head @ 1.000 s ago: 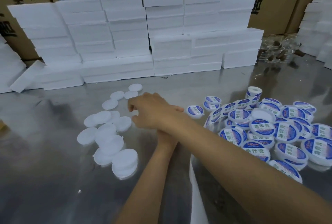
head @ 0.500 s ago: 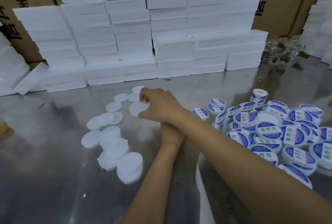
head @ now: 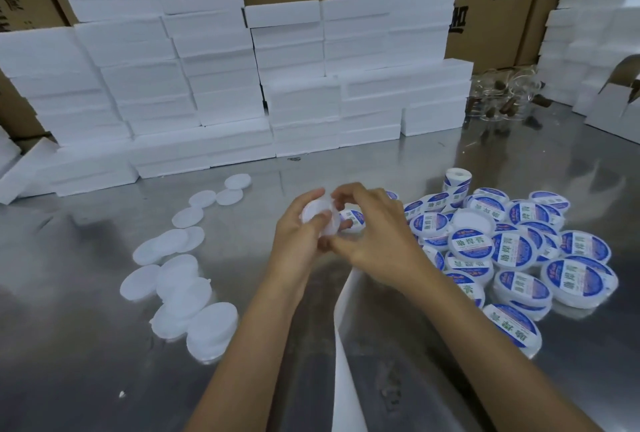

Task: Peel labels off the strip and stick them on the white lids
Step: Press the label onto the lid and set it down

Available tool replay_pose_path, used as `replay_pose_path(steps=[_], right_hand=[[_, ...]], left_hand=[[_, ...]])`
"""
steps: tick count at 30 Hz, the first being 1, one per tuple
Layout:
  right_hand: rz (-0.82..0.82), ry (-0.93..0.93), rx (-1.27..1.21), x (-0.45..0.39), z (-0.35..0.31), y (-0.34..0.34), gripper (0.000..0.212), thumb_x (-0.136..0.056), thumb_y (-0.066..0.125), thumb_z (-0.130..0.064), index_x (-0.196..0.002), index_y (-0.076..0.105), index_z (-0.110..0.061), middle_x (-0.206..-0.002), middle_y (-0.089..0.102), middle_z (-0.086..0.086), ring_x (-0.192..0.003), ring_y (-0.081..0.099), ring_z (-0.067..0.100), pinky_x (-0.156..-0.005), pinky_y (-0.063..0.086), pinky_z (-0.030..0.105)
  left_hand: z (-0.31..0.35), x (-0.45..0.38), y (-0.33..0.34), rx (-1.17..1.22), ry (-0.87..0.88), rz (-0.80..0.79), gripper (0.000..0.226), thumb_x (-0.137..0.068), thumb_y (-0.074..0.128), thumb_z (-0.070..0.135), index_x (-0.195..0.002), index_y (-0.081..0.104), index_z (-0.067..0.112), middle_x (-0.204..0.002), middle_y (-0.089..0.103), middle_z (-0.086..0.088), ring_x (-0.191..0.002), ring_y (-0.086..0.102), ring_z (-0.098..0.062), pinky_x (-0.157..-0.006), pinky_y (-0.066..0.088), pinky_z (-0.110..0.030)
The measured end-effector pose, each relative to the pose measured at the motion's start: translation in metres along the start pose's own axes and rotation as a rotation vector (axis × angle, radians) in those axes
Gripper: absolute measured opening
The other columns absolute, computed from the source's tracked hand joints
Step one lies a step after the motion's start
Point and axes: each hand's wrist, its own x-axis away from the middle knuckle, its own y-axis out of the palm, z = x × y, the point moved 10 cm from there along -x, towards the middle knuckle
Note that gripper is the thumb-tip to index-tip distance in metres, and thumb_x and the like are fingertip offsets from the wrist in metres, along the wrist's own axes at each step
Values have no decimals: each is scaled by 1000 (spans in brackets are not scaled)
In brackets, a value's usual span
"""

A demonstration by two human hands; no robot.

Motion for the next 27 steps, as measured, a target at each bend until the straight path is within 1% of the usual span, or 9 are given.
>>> replay_pose_path(steps=[3, 5, 7, 9, 10, 13, 18, 24, 27], right_hand=[[123, 53, -67, 8, 17, -22, 33, -83, 70, -34, -113, 57, -35, -117, 56, -17, -113, 45, 6, -94, 41, 26], [315, 95, -65, 14, 30, -52, 12, -85, 65, -20, -94, 60, -27, -97, 62, -11, -98, 55, 13, -80, 46, 26], [423, 160, 34, 19, 42, -70, 8, -86, 60, -12, -85, 59, -20, -79, 58, -11, -85, 56, 17, -70, 46, 30], [344, 234, 150, 17, 55, -67, 7, -86, 58, -11, -87, 58, -18, -79, 60, -6, -85, 55, 20, -74, 45, 35], [277, 247, 198, 15, 58, -60, 7, -86, 58, -12, -88, 58, -18, -81, 62, -4, -87, 54, 21, -80, 43, 36], [174, 213, 251, 12, 55, -44, 8, -84, 61, -19, -88, 56, -24, -84, 62, -7, -89, 50, 16, -84, 33, 33], [90, 200, 135, 11, 54, -28, 11, -84, 66, -23, -88, 58, -29, -85, 58, -17, -87, 48, 8, -90, 41, 32], [74, 225, -47, 20, 58, -26, 7, -85, 70, -26, -91, 68, -26, -86, 62, -22, -89, 56, 1, -75, 41, 17], [90, 225, -53, 22, 57, -29, 4, -84, 73, -25, -86, 70, -24, -81, 63, -22, -89, 57, -4, -68, 39, 5]], left_hand=[[-3, 0, 1, -24, 9, -4, 30, -100, 46, -2, -118, 60, 18, -94, 71, 1, -75, 74, -7, -59, 56, -19], [-4, -4, -1, -77, 6, 31, 31, -100, 45, -2, -115, 63, 19, -98, 72, -5, -79, 75, -14, -61, 58, -23], [-5, -5, -1, -142, 6, 62, 25, -98, 54, 3, -106, 67, 23, -98, 73, -8, -80, 75, -18, -63, 59, -26], [-8, -3, 7, -167, 7, 51, 16, -90, 71, 15, -99, 67, 28, -96, 75, -9, -80, 75, -21, -69, 62, -32], [-11, -1, 12, -178, -1, 29, 20, -84, 78, 22, -97, 67, 32, -96, 75, -7, -82, 75, -21, -73, 63, -35], [-18, 3, 27, -238, 2, -49, 36, -72, 87, 24, -98, 65, 36, -95, 75, 6, -84, 73, -12, -75, 61, -28], [-13, 1, 25, -278, 42, -50, 35, -77, 75, -1, -101, 68, 23, -94, 72, 17, -83, 67, 1, -68, 52, -13], [-18, 0, 20, -133, -73, -78, 36, -80, 67, -8, -96, 72, 24, -83, 75, 10, -67, 71, -9, -55, 54, -20], [-21, 1, 23, -75, -122, -104, 33, -82, 66, -6, -97, 73, 22, -86, 77, 5, -68, 73, -14, -54, 55, -22]])
